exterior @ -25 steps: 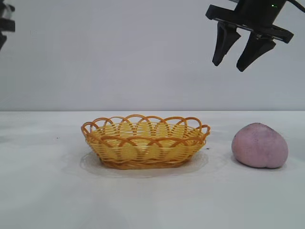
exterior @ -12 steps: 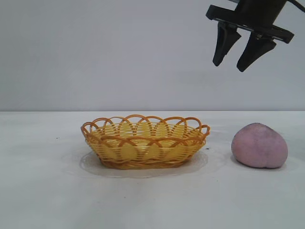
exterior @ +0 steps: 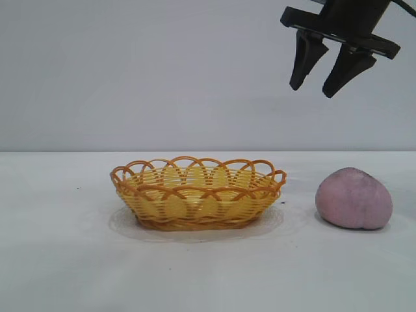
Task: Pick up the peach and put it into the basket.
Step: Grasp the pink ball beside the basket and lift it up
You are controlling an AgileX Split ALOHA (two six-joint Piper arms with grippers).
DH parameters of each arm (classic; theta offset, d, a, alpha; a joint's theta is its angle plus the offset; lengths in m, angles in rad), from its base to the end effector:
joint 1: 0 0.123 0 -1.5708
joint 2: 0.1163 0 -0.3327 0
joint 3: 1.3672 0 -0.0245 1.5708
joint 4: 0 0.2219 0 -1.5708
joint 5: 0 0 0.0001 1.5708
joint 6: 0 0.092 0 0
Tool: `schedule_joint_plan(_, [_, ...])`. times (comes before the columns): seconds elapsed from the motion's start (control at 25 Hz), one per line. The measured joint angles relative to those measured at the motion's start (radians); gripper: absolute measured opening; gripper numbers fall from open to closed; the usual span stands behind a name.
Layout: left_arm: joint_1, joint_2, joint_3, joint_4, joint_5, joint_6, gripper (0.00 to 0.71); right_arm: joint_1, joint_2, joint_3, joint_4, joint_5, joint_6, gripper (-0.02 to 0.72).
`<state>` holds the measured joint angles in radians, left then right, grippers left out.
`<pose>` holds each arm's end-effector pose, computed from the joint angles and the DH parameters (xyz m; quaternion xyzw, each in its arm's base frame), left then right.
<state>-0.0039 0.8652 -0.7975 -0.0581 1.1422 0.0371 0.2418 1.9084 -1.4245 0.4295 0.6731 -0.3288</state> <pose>0.0762 -0.0052 0.3456 0.0141 0.9745 -0.0248 0.2226 0.3886 0.1205 0.2830 -0.1431 0.9444 0.1593 0.2494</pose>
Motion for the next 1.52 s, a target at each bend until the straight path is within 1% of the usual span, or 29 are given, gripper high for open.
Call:
schedule_joint_plan(0.16, [0.0, -0.243, 0.133, 0.0, 0.0, 0.001, 0.482, 0.0, 0.0, 0.0, -0.002, 0.0, 0.0, 0.378])
schedule_joint_plan(0.36, [0.0, -0.534, 0.252, 0.0, 0.01, 0.002, 0.482, 0.0, 0.0, 0.0, -0.022, 0.0, 0.0, 0.378])
schedule_joint_plan(0.48, [0.0, -0.708, 0.284, 0.0, 0.008, 0.002, 0.482, 0.0, 0.0, 0.0, -0.033, 0.005, 0.0, 0.378])
schedule_joint_plan(0.6, [0.0, -0.842, 0.296, 0.0, 0.004, 0.002, 0.482, 0.0, 0.0, 0.0, -0.036, 0.015, 0.0, 0.378])
schedule_joint_plan(0.64, [0.0, -0.865, 0.296, 0.0, 0.004, 0.002, 0.482, 0.0, 0.0, 0.0, -0.036, 0.016, 0.0, 0.378])
schedule_joint_plan(0.84, [0.0, -0.883, 0.296, 0.01, 0.002, 0.002, 0.482, 0.0, -0.012, 0.0, -0.048, 0.019, 0.0, 0.378])
schedule_joint_plan(1.04, [0.0, -0.884, 0.309, 0.028, -0.008, 0.002, 0.482, 0.0, -0.052, 0.0, -0.083, 0.021, 0.0, 0.378])
schedule_joint_plan(1.28, [0.0, -0.884, 0.313, 0.029, -0.018, 0.002, 0.482, 0.0, -0.091, 0.0, -0.118, 0.092, -0.024, 0.378])
schedule_joint_plan(1.52, [0.0, -0.884, 0.313, 0.029, -0.02, 0.002, 0.482, 0.0, -0.142, 0.0, -0.152, 0.163, -0.026, 0.378])
